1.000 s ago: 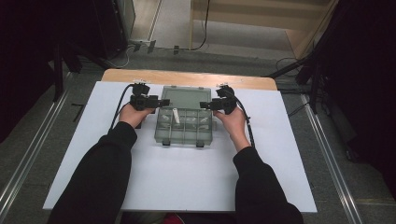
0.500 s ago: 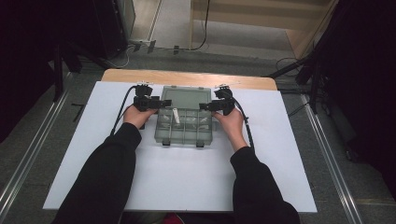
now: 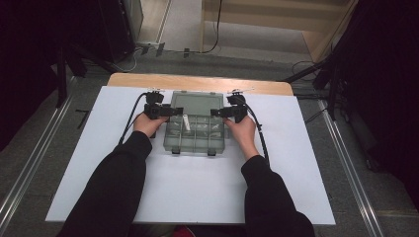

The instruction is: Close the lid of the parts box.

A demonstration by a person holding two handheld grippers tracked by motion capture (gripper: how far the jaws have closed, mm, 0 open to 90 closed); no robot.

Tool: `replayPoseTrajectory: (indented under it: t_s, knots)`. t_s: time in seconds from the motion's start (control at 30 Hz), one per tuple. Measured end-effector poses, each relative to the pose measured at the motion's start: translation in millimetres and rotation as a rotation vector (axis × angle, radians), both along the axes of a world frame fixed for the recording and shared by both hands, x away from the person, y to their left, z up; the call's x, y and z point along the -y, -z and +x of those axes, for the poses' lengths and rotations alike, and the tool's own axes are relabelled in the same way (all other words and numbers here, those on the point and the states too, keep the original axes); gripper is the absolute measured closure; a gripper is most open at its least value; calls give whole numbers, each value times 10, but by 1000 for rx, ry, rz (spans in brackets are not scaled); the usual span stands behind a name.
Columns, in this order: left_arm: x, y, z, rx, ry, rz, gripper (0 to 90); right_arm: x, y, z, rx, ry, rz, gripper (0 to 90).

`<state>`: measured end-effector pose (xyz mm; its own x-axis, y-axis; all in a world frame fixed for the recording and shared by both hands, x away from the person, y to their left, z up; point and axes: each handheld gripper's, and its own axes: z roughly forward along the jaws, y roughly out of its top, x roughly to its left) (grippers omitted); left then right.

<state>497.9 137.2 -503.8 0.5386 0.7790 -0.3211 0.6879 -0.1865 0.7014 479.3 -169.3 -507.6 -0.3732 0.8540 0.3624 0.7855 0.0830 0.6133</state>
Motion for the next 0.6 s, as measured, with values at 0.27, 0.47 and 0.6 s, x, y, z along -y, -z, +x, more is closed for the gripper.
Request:
replayPoseTrajectory:
  t_s: [0.27, 0.47, 0.6]
  knots:
    - [14, 42, 21, 1, -17, -2, 290, -12, 22, 16, -22, 19, 12, 299]
    - [20, 46, 21, 2, -19, -5, 290, -12, 2, 12, -60, 24, 33, 352]
    - [26, 44, 21, 1, -20, -8, 290, -12, -4, 13, -66, 21, 30, 352]
